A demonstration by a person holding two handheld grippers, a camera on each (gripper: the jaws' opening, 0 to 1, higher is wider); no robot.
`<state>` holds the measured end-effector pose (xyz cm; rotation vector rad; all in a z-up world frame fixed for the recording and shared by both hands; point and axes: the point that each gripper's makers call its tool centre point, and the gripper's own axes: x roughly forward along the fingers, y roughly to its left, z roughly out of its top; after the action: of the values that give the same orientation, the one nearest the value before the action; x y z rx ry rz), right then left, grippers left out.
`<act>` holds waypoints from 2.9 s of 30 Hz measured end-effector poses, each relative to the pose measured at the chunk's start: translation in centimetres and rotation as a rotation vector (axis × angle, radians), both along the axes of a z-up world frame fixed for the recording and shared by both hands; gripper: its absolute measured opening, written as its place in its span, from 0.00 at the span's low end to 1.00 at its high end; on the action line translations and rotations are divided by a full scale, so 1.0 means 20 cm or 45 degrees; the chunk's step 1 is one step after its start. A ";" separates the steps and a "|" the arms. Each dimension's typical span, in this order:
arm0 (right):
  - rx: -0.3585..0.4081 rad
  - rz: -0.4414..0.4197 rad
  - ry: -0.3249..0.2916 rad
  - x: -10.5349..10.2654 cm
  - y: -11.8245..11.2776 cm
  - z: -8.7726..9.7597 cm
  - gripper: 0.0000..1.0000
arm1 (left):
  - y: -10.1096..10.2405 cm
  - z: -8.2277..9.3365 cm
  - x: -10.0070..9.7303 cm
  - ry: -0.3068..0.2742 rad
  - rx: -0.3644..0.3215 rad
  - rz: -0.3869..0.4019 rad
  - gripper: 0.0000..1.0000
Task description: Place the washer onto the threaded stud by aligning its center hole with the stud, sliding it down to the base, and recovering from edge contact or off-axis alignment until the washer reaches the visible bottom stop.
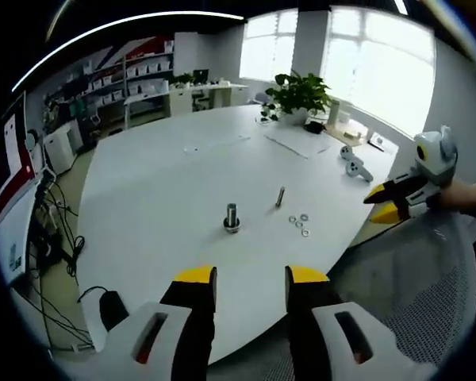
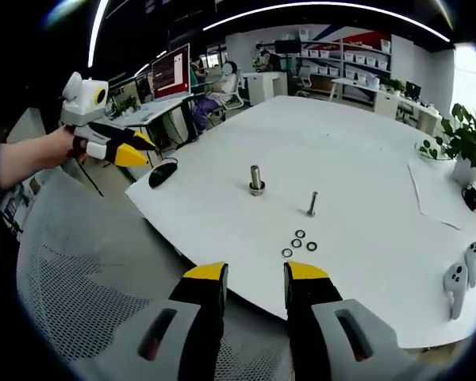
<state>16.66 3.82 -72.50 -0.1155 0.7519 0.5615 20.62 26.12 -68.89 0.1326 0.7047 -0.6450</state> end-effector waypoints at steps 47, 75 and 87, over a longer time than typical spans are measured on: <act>-0.154 -0.048 0.132 -0.05 -0.08 -0.11 0.32 | 0.03 -0.05 -0.20 0.011 -0.131 -0.108 0.33; -0.186 -0.064 0.187 -0.07 -0.10 -0.15 0.35 | 0.02 -0.08 -0.22 0.029 -0.099 -0.149 0.32; -0.302 0.057 0.202 -0.08 -0.08 -0.17 0.37 | 0.04 -0.09 -0.21 0.033 -0.074 -0.139 0.32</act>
<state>15.01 2.13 -75.95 -0.3109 0.9716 0.5268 16.34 26.91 -70.69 0.1099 0.7063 -0.7723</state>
